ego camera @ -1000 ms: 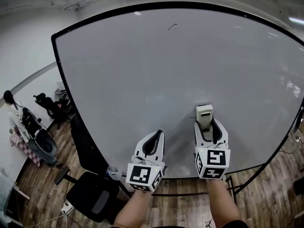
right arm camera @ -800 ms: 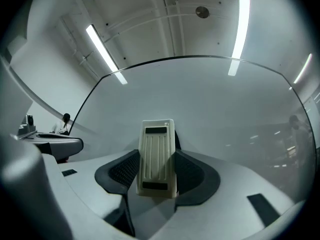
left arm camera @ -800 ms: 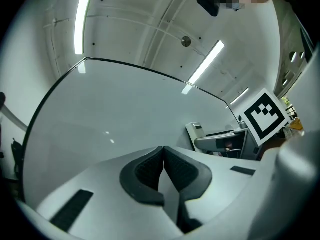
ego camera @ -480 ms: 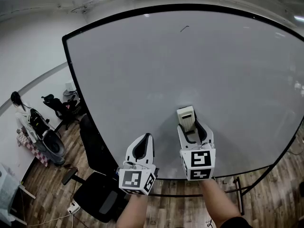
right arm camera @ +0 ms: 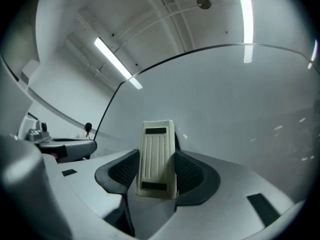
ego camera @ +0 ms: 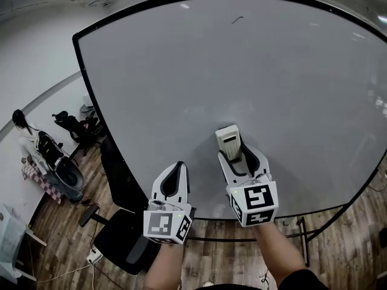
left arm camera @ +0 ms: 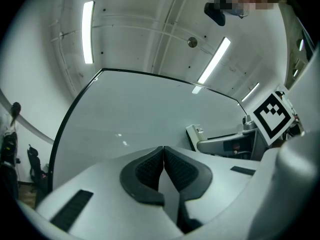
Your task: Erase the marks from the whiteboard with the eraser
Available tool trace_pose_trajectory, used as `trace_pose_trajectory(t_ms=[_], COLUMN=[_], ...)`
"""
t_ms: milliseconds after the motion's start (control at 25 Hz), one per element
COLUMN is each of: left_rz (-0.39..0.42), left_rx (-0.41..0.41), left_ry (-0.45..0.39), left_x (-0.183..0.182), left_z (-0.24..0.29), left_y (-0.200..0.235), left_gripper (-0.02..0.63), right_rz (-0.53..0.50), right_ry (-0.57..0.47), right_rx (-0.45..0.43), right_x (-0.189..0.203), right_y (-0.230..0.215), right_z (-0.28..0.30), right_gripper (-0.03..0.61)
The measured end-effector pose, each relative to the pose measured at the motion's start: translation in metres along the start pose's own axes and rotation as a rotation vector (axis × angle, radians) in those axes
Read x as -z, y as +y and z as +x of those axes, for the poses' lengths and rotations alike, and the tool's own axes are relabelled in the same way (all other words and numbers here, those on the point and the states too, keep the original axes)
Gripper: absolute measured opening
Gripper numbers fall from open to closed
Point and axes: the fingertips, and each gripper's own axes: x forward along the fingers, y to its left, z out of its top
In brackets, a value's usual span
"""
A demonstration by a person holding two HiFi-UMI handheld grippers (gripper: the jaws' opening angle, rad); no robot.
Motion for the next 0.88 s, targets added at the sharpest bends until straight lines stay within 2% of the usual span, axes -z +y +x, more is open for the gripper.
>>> trace_pose_trajectory(t_ms=[160,360,560,880], left_rz=[0.030,0.020,0.038,0.015], left_rx=[0.031,0.059,0.129,0.250], left_ry=[-0.015,-0.039,-0.027,0.039], left_x=[-0.013,-0.029,-0.012,0.019], left_z=[0.004,0.009,0.016,0.018], left_y=[-0.009,-0.025,-0.054,-0.108], left_gripper=[0.021,0.021,0.021,0.021], right_rz=[0.008,-0.085,-0.100,-0.089], right_ry=[-0.096,-0.156,-0.154,-0.080], right_rx=[-0.007,-0.004,0.034,0.134], right_x=[-0.023,-0.043,-0.025,0.007], right_y=[-0.011,-0.025,-0.050,-0.086], right_z=[-0.026,-0.063,-0.104,-0.149], right_gripper=[0.249,0.249,0.249,0.249])
